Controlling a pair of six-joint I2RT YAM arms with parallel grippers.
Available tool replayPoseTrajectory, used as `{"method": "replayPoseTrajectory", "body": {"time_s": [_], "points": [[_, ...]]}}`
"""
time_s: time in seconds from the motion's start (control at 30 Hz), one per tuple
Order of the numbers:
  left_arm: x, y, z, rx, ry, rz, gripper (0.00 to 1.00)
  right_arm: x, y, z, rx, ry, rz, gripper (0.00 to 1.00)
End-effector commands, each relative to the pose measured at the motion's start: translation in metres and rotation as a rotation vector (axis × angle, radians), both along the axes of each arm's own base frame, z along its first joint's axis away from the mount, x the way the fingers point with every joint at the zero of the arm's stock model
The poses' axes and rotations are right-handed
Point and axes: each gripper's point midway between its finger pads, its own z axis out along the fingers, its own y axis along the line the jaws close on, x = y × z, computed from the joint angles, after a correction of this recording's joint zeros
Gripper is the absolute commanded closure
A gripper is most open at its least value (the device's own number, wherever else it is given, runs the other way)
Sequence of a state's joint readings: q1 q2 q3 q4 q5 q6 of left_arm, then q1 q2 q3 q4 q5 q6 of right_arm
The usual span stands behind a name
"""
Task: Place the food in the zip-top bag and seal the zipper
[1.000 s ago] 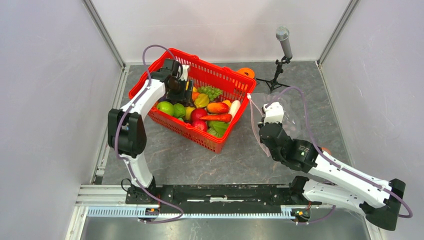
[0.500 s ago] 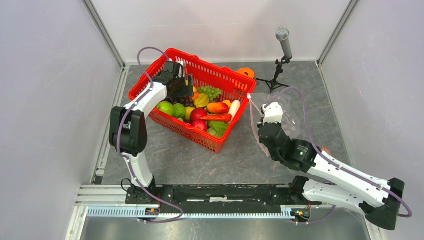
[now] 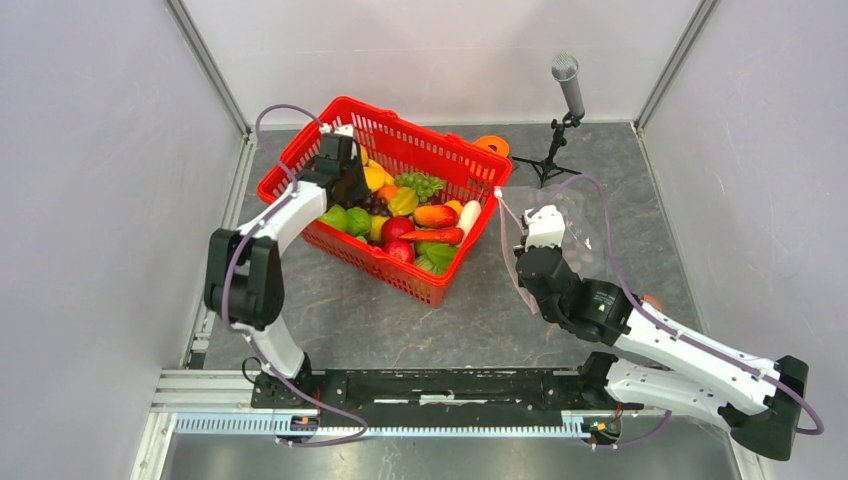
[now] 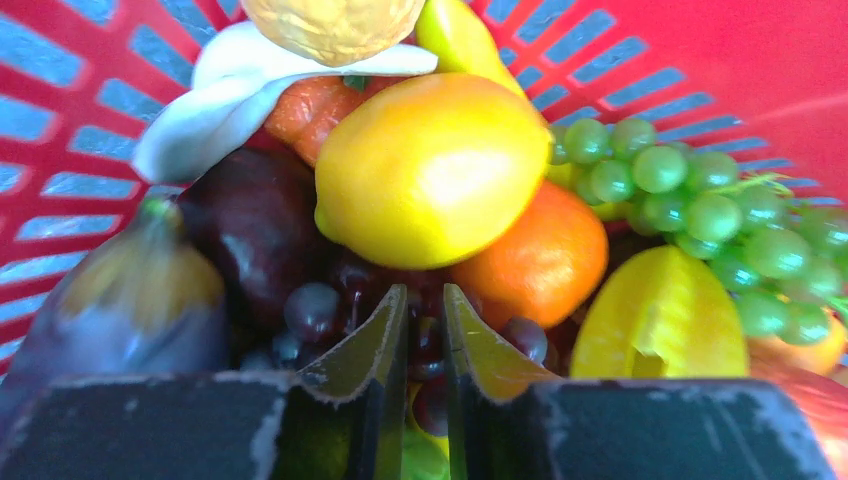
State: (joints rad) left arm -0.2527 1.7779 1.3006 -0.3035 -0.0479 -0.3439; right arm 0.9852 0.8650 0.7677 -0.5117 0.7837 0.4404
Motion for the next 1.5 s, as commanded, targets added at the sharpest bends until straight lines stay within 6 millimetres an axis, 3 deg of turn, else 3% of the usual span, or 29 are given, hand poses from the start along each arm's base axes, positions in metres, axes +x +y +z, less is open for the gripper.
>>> {"method": "replayPoseTrajectory", "body": {"time_s": [0.0, 0.07, 0.13, 0.2, 0.27, 0.3, 0.37, 0.6, 0.9, 1.03, 1.2, 1.23, 1.33, 1.47], "points": [[0.005, 0.001, 0.090, -0.055, -0.245, 0.015, 0.78, 0.003, 0.000, 0.004, 0.028, -0.027, -0.011, 0.97], [-0.001, 0.003, 0.108, -0.062, -0.295, 0.015, 0.87, 0.003, 0.000, 0.003, 0.030, -0.026, -0.011, 0.97], [-0.006, 0.006, 0.122, -0.070, -0.341, 0.016, 0.88, 0.003, 0.000, 0.002, 0.029, -0.025, -0.011, 0.97], [-0.010, 0.009, 0.127, -0.069, -0.345, 0.024, 0.98, 0.003, 0.000, 0.001, 0.029, -0.025, -0.011, 0.97], [-0.014, 0.009, 0.131, -0.073, -0.353, 0.017, 0.98, 0.003, -0.001, 0.001, 0.030, -0.026, -0.010, 0.97], [-0.014, 0.010, 0.129, -0.071, -0.348, 0.025, 0.91, 0.003, -0.001, 0.001, 0.030, -0.027, -0.013, 0.97], [-0.010, 0.014, 0.116, -0.066, -0.313, 0.047, 0.37, 0.003, -0.002, 0.002, 0.031, -0.032, -0.017, 0.96], [0.016, 0.002, 0.068, -0.087, -0.215, 0.040, 0.18, 0.006, -0.007, 0.009, 0.042, -0.071, -0.041, 0.96], [0.034, -0.001, -0.012, -0.048, -0.022, 0.074, 0.06, 0.014, -0.020, 0.023, 0.002, -0.171, -0.071, 0.97], [0.042, 0.000, -0.040, -0.057, 0.021, 0.133, 0.09, 0.017, -0.020, 0.024, -0.014, -0.211, -0.049, 0.97], [0.046, 0.010, -0.057, -0.063, -0.003, 0.234, 0.21, 0.019, -0.023, 0.020, -0.056, -0.213, -0.038, 0.98], [0.046, 0.010, -0.061, -0.056, 0.002, 0.240, 0.25, 0.020, -0.024, 0.019, -0.065, -0.214, -0.040, 0.98], [0.048, 0.008, -0.058, -0.073, -0.011, 0.245, 0.54, 0.021, -0.028, 0.020, -0.070, -0.216, -0.046, 0.98], [0.049, -0.001, -0.022, -0.105, -0.100, 0.208, 0.81, 0.020, -0.032, 0.024, -0.060, -0.228, -0.056, 0.98]]}}
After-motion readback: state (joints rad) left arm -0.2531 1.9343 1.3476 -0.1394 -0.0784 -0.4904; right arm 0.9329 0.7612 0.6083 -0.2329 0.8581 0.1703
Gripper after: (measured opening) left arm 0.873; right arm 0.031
